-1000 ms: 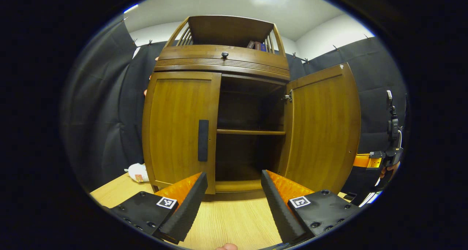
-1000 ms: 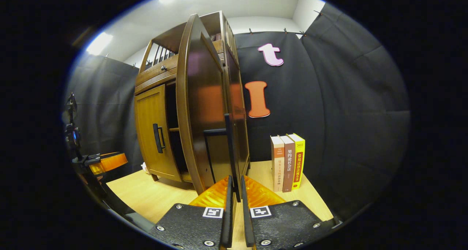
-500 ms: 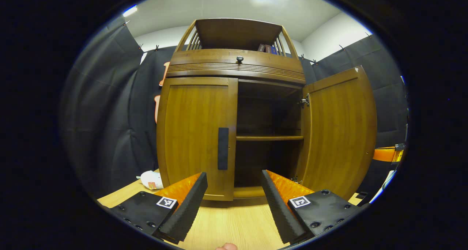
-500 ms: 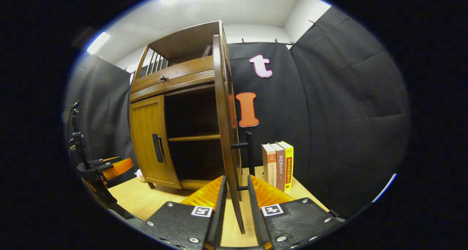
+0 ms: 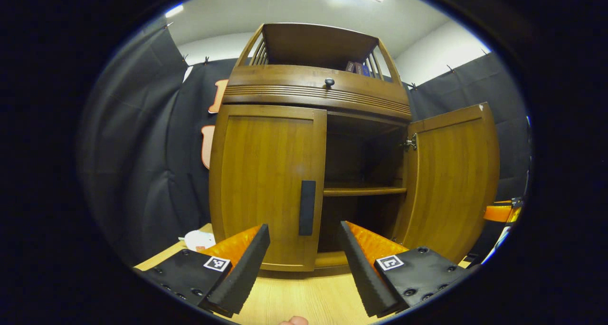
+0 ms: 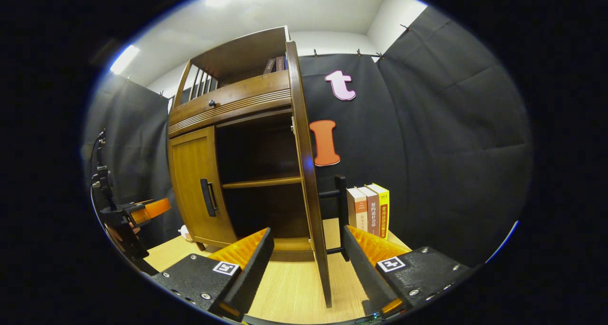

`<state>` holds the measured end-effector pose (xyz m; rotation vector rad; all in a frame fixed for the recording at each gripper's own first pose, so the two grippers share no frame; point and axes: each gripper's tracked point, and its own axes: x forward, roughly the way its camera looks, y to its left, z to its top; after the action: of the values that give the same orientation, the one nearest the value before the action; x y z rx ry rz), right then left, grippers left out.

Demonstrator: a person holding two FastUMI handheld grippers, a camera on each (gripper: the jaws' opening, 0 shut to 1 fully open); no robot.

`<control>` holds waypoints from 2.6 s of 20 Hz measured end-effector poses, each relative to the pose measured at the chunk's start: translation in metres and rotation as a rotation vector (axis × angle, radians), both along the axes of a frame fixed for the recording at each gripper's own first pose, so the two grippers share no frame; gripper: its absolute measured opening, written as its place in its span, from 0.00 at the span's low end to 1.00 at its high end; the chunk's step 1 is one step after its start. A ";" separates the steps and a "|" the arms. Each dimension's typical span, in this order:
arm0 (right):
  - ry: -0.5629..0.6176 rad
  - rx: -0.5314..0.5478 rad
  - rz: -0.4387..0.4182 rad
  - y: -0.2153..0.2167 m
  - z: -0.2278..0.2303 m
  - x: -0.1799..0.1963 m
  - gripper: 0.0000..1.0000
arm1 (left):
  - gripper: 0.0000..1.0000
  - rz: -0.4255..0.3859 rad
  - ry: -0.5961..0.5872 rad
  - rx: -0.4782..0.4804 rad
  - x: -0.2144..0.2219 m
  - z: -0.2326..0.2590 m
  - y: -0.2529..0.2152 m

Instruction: Open the right door of the double-door shoe cabinet with the right hand, and open the left door with the left hand.

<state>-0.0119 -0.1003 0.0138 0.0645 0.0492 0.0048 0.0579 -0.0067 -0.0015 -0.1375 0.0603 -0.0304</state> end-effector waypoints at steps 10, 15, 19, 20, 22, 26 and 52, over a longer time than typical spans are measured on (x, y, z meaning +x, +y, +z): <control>-0.004 -0.065 -0.009 -0.007 0.005 0.005 0.92 | 0.96 -0.050 0.028 0.030 0.107 0.004 -0.003; -0.012 -0.068 -0.043 -0.020 0.011 0.002 0.92 | 0.94 -0.044 0.095 0.017 0.144 -0.029 -0.012; 0.009 -0.065 -0.062 -0.028 0.007 0.001 0.92 | 0.96 -0.026 0.118 -0.007 0.164 -0.044 -0.012; 0.015 -0.061 -0.061 -0.027 0.004 0.001 0.92 | 0.97 -0.019 0.120 -0.002 0.168 -0.044 -0.011; 0.013 -0.065 -0.064 -0.024 0.003 0.002 0.92 | 0.96 -0.012 0.124 0.006 0.177 -0.047 -0.014; 0.019 -0.073 -0.052 -0.018 0.000 0.003 0.92 | 0.94 0.015 0.127 0.023 0.184 -0.053 -0.013; 0.030 -0.086 -0.048 -0.010 -0.007 -0.002 0.92 | 0.37 0.017 0.145 0.091 0.098 -0.037 0.005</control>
<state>-0.0138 -0.1098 0.0068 -0.0198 0.0775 -0.0459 0.1557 -0.0021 -0.0386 -0.0486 0.2050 -0.0008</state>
